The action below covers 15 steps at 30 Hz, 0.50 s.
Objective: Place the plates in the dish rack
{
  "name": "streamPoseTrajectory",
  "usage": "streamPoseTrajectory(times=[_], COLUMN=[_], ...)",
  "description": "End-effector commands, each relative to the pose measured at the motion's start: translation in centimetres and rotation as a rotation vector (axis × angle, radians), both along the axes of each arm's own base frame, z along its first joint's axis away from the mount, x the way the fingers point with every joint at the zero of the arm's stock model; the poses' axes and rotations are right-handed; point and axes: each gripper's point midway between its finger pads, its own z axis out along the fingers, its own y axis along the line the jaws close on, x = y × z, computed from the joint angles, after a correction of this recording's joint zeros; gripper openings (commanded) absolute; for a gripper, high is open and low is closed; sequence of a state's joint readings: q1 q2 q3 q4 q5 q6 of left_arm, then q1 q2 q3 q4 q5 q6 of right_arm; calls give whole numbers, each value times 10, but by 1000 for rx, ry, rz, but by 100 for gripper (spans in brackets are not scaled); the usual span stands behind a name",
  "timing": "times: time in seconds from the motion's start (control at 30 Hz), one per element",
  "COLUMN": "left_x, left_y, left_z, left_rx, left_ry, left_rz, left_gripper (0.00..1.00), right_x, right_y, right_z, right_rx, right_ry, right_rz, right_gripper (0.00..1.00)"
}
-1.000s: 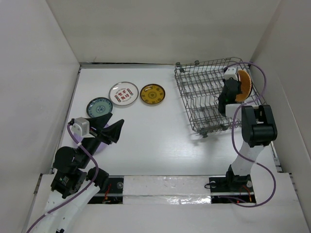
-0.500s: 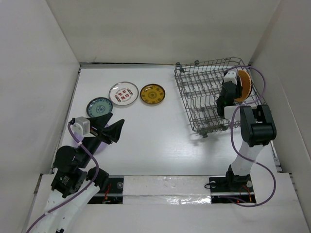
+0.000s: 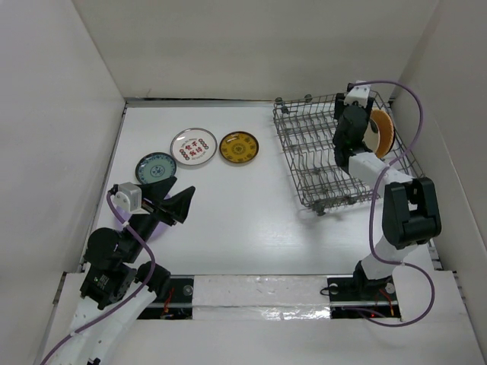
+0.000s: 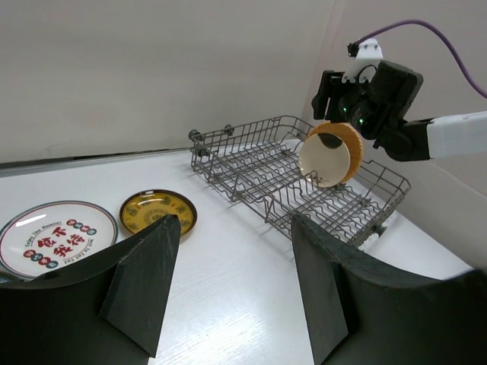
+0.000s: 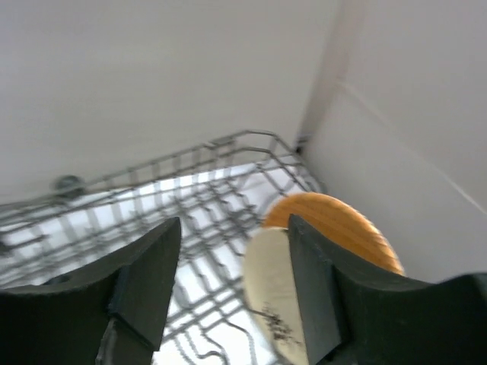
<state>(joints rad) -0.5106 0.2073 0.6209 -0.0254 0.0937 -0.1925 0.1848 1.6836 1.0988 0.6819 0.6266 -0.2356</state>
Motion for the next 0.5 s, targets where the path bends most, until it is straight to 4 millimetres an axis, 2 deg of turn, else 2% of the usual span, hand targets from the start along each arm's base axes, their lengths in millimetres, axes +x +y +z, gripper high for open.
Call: streamPoseTrajectory(times=[0.0, 0.03, 0.07, 0.1, 0.13, 0.17, 0.2, 0.23, 0.27, 0.3, 0.33, 0.37, 0.4, 0.43, 0.47], left_x=[-2, -2, 0, 1, 1, 2, 2, 1, 0, 1, 2, 3, 3, 3, 1], left_y=[-2, -1, -1, -1, -2, -3, -4, -4, -2, -2, -1, -1, -2, -3, -3], left_z=[12, 12, 11, 9, 9, 8, 8, 9, 9, 9, 9, 8, 7, 6, 8], left_rx=[-29, -32, -31, -28, -25, -20, -19, -21, -24, -25, -27, -22, -19, -16, -17], left_ry=[-41, -43, -39, -33, -30, -23, -24, -28, -32, -33, -30, -26, -23, -22, -29], left_rz=[-14, -8, -5, -4, -7, -10, -14, -14, -9, -5, 4, 2, -1, -9, -11], left_gripper=[57, 57, 57, 57, 57, 57, 56, 56, 55, 52, 50, 48, 43, 38, 35], right_x=[8, 11, 11, 13, 14, 15, 17, 19, 18, 17, 17, 10, 10, 12, 6], right_y=[56, 79, 95, 113, 147, 163, 180, 213, 230, 244, 261, 282, 295, 304, 316], right_z=[35, 45, 46, 42, 58, 46, 40, 17, 17, 8, -9, -16, -13, -29, -40], right_rx=[126, 133, 135, 137, 144, 148, 173, 173, 171, 165, 175, 186, 219, 232, 241], right_ry=[-54, -64, -45, -26, -41, 24, 59, 130, 168, 197, 232, 257, 252, 291, 337], right_rz=[204, 292, 341, 391, 478, 507, 532, 588, 613, 635, 654, 688, 701, 692, 702], right_gripper=[61, 57, 50, 33, 23, 15, 1, 0, 0, 0, 0, 0, 0, 0, 1])
